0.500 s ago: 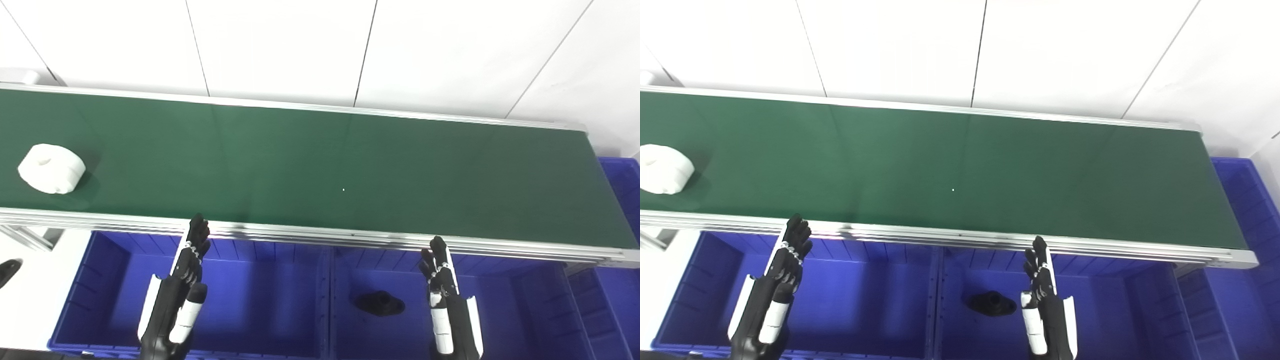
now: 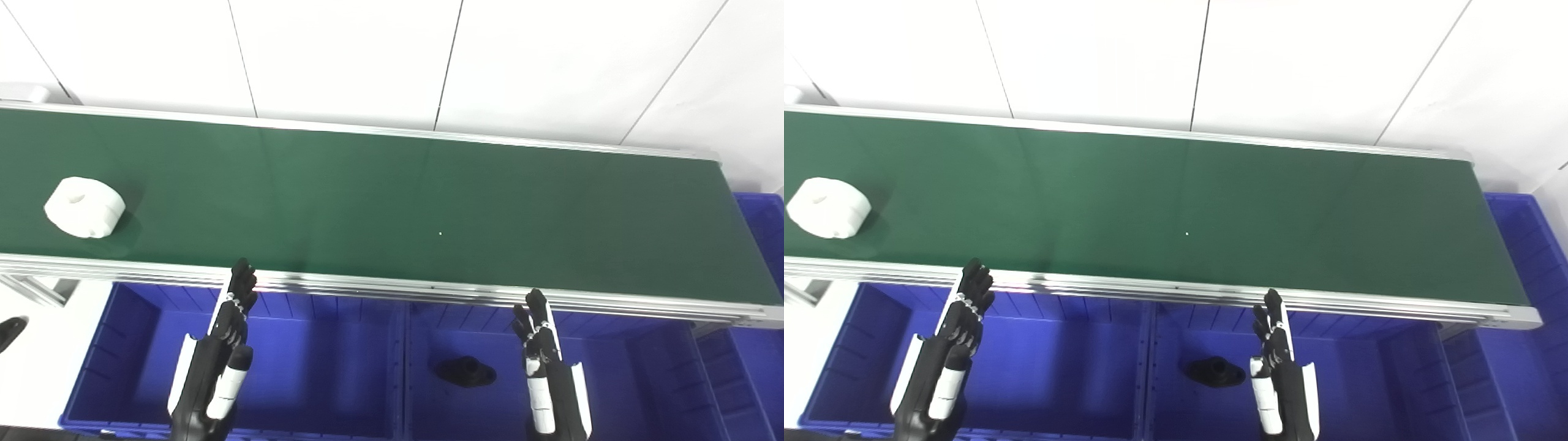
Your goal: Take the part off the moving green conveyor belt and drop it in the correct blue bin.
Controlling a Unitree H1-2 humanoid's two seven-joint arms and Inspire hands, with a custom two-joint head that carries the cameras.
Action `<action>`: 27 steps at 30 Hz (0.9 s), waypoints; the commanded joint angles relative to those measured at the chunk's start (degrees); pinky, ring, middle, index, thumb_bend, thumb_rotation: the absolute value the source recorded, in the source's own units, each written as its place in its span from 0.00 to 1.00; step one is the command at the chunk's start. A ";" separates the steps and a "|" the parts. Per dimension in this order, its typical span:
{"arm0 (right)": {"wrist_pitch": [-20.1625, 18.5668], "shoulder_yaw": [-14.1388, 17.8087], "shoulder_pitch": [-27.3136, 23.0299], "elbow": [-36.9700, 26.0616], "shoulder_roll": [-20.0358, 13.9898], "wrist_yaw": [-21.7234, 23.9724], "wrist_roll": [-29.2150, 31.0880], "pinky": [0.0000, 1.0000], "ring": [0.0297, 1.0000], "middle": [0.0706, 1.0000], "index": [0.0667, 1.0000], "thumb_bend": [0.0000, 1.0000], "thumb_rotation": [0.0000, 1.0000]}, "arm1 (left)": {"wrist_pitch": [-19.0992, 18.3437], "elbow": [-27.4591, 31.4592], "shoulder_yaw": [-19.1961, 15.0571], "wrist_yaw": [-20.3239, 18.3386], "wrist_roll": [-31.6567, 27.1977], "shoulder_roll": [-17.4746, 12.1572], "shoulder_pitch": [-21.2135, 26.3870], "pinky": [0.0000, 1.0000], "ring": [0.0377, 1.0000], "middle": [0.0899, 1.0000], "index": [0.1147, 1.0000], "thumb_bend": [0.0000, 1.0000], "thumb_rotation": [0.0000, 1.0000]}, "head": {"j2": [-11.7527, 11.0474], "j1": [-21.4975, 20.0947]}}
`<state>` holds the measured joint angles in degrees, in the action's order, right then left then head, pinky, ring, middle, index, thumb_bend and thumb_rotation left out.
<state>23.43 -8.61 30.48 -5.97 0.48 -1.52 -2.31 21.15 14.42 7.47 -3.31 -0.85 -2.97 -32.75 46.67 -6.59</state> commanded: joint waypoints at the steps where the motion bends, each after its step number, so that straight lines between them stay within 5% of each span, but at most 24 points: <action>1: 1.93 -0.18 0.12 -1.18 0.15 0.68 0.33 0.96 0.96 0.99 1.00 0.77 0.92 | 0.78 1.66 0.12 -0.34 0.12 0.09 -0.02 1.00 1.00 1.00 1.00 0.84 0.90 | 0.08 0.04; 7: 1.72 -0.12 0.08 -1.20 -0.06 0.81 0.33 0.95 0.96 0.99 1.00 0.76 0.92 | 0.87 1.50 0.29 -0.31 0.52 0.23 -0.05 1.00 1.00 1.00 1.00 0.83 0.91 | -0.21 1.05; 14: 2.47 1.06 -0.39 0.04 -2.13 2.34 3.39 0.98 0.98 1.00 1.00 0.76 0.96 | 2.68 -0.01 1.85 0.32 4.24 1.99 -0.29 1.00 1.00 1.00 1.00 0.78 0.92 | -3.09 12.01; 17: 2.60 1.67 -0.40 0.65 -3.28 3.21 4.90 1.00 1.00 1.00 1.00 0.77 0.96 | 3.99 -1.19 2.43 0.74 5.53 3.10 -0.16 0.98 1.00 1.00 1.00 0.77 0.89 | -3.79 13.62; 27: 3.41 4.30 -1.98 5.69 -5.43 5.81 7.96 1.00 1.00 1.00 1.00 0.80 0.99 | 5.53 -5.08 4.54 2.23 8.66 5.73 0.94 0.97 1.00 1.00 1.00 0.81 0.88 | -9.73 19.81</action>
<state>23.48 -4.72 28.99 0.27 -4.74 3.25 4.61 23.92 8.66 11.29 -1.84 7.29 2.19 -32.43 37.01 13.27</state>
